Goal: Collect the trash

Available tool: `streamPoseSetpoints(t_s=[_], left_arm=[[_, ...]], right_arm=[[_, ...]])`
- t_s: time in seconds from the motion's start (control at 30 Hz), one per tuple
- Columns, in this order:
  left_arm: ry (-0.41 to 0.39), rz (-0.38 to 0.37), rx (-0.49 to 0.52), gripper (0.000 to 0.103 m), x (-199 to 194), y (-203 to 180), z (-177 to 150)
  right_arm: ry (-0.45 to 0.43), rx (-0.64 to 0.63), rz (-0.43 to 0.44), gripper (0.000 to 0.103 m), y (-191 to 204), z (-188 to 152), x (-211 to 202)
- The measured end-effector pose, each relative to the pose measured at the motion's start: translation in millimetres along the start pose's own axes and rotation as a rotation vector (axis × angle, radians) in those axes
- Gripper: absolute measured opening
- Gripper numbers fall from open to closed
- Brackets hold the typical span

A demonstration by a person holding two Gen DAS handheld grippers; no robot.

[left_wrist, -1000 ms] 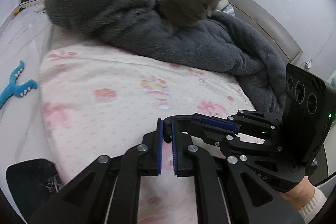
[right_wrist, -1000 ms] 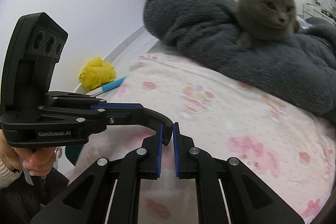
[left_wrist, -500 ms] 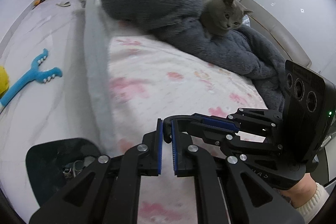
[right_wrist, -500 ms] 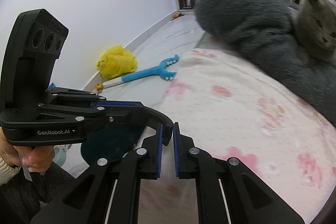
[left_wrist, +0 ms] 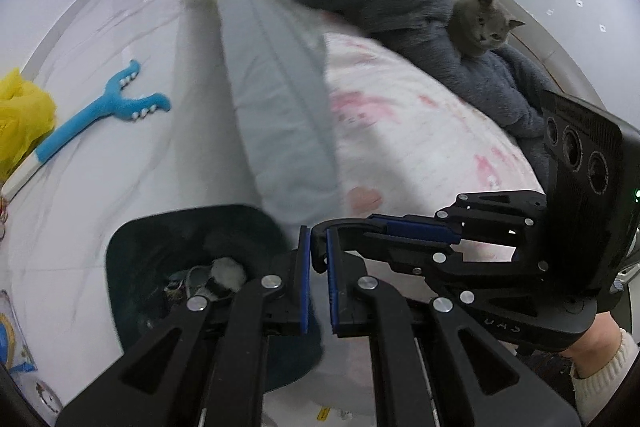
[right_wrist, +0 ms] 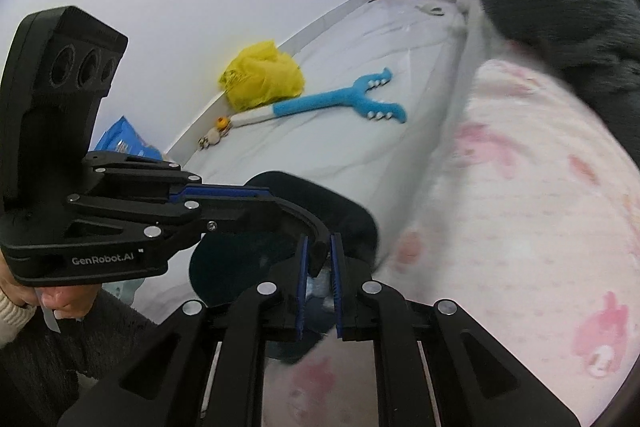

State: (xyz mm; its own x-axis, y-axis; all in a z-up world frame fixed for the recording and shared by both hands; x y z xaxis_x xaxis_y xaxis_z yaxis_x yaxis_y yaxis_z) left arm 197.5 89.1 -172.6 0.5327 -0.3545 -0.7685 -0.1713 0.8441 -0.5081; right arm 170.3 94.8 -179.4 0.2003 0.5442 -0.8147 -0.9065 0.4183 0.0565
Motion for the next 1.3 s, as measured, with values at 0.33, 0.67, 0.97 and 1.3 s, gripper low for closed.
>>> streamPoseSetpoints(t_s=[0.33, 0.67, 0.97, 1.3], left_arm=[[0.062, 0.061, -0.046, 0.009, 3.4, 53.4, -21.5], [0.136, 0.173, -0.07, 0.01, 24.6, 89.8, -35.6], [0.146, 0.286, -0.033, 0.049, 38.4, 107.1, -44.0], [-0.057, 0.295, 0.078, 0.08, -0.2, 55.0, -19.6]], right_arm=[[0.058, 0.022, 0.015, 0.036, 18.6, 2.0, 32.8], [0.032, 0.15, 0.012, 0.04, -3.3, 0.7, 28.4], [-0.019, 0.159, -0.036, 0.046, -15.5, 2.4, 5.0], [-0.109, 0.192, -0.129, 0.058, -44.2, -11.0, -52.0]])
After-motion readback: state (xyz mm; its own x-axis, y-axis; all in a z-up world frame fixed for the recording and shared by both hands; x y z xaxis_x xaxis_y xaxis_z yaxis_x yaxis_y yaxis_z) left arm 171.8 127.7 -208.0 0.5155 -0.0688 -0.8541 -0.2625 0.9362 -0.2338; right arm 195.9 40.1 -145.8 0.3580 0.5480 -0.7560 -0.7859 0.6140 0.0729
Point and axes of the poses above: each gripper's, at about its wrist camera, not at the fingertips, and x roughly the way its jaws point, y to its left, z to its top, the point moved 10 cm from there along x, roughly the way its jaws point, and after that the axes turned 15 degrees about -x, right-handed, at the moved point
